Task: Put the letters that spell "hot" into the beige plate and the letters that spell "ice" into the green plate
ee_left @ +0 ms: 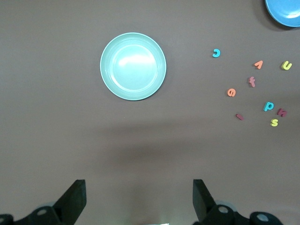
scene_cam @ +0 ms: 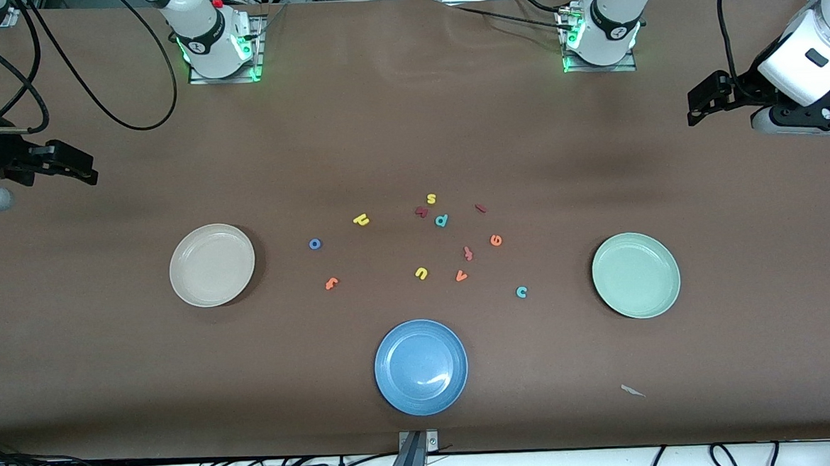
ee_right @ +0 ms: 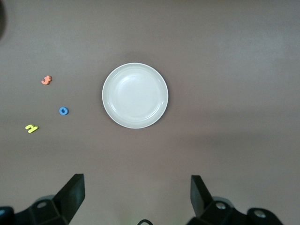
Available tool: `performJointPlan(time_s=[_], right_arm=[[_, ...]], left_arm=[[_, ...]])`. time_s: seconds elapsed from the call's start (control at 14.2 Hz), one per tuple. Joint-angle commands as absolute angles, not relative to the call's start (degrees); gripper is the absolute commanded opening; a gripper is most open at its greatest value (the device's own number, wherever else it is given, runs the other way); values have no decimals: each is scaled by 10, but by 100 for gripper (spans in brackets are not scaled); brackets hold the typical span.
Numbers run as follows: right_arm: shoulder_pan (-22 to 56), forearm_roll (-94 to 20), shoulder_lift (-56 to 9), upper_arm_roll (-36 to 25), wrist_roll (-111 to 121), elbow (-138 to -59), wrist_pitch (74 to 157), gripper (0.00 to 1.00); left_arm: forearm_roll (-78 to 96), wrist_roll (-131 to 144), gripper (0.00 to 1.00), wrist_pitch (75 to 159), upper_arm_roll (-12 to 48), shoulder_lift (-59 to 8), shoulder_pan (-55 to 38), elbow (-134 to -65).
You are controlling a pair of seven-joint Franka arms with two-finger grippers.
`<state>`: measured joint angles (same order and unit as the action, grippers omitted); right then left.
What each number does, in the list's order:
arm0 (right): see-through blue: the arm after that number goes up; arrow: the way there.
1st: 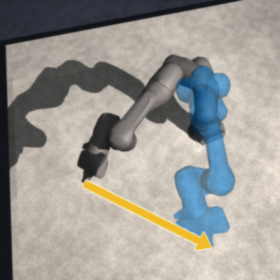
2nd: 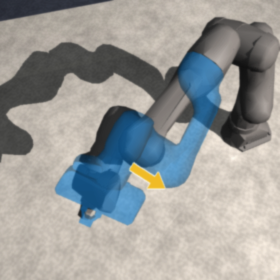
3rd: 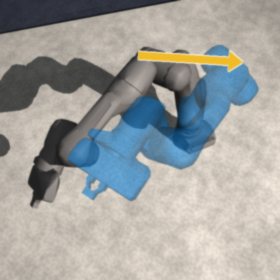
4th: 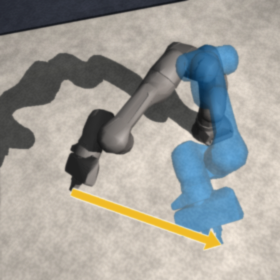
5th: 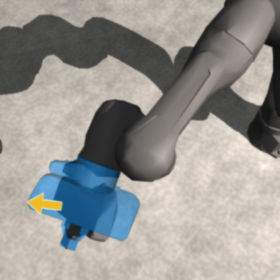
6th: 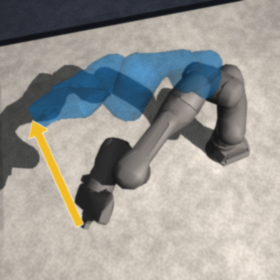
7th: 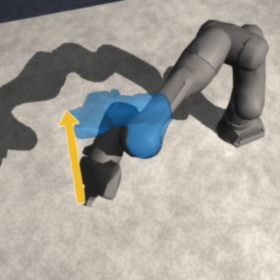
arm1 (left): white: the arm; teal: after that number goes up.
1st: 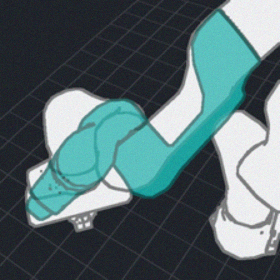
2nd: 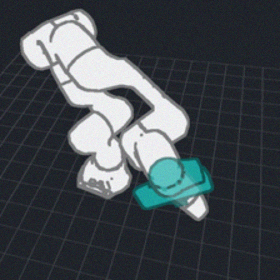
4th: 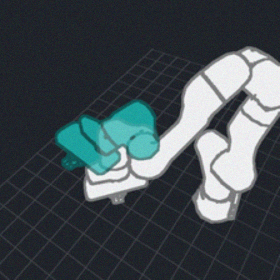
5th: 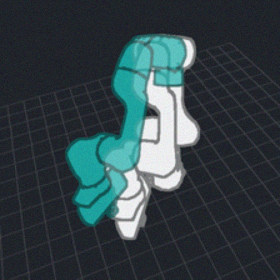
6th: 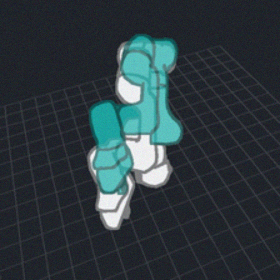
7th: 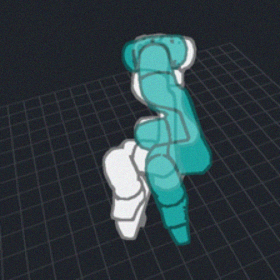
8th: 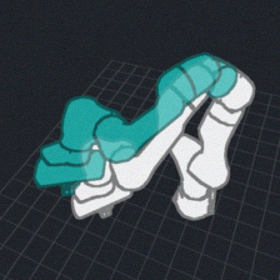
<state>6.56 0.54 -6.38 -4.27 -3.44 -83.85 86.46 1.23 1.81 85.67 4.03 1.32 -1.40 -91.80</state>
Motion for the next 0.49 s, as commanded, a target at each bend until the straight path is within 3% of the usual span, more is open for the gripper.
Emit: performJointPlan(time_s=[0.0,0.42], right_arm=[[68,-4,-61,-47,-34,-842,869,100],[67,-4,-62,-47,-34,-842,873,100]], left_arm=[[-2,18,100,852,43,6,-10,-900],[-2,20,100,852,43,5,-11,-900]])
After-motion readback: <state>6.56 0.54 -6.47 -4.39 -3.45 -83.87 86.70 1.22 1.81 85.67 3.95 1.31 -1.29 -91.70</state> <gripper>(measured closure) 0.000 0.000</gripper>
